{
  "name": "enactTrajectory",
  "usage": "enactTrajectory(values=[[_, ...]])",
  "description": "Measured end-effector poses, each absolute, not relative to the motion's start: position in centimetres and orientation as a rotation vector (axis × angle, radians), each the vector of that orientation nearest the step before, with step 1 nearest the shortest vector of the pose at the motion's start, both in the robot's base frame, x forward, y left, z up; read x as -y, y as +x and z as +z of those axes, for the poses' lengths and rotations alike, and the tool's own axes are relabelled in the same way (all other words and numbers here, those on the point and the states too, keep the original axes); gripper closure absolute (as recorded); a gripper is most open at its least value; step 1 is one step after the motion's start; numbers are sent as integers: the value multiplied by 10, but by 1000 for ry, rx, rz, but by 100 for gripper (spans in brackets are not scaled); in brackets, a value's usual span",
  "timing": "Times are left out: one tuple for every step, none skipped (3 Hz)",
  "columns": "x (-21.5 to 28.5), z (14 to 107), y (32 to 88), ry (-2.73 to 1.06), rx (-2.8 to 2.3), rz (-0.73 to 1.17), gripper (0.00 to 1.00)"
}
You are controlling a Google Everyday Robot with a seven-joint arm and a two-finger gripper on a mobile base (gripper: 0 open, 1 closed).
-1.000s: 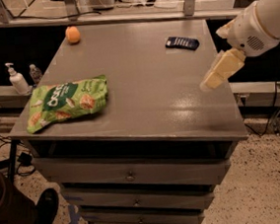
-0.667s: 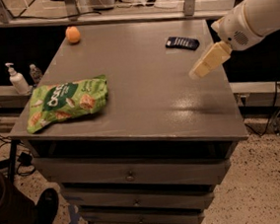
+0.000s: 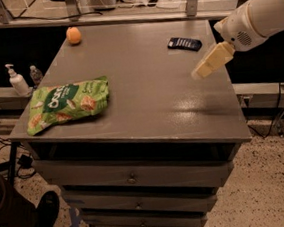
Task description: Move rxbar blueberry near green rice chip bag
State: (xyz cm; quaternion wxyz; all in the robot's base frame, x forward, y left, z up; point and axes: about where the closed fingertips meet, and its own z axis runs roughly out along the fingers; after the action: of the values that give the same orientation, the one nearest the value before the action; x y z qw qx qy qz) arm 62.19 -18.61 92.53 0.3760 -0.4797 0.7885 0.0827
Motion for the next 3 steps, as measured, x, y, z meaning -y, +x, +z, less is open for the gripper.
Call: enactTrajectory(values=[[192, 921, 646, -1117, -2005, 264, 0], [198, 912, 679, -1021, -2001, 304, 0], [202, 900, 710, -977, -2004, 318, 0]])
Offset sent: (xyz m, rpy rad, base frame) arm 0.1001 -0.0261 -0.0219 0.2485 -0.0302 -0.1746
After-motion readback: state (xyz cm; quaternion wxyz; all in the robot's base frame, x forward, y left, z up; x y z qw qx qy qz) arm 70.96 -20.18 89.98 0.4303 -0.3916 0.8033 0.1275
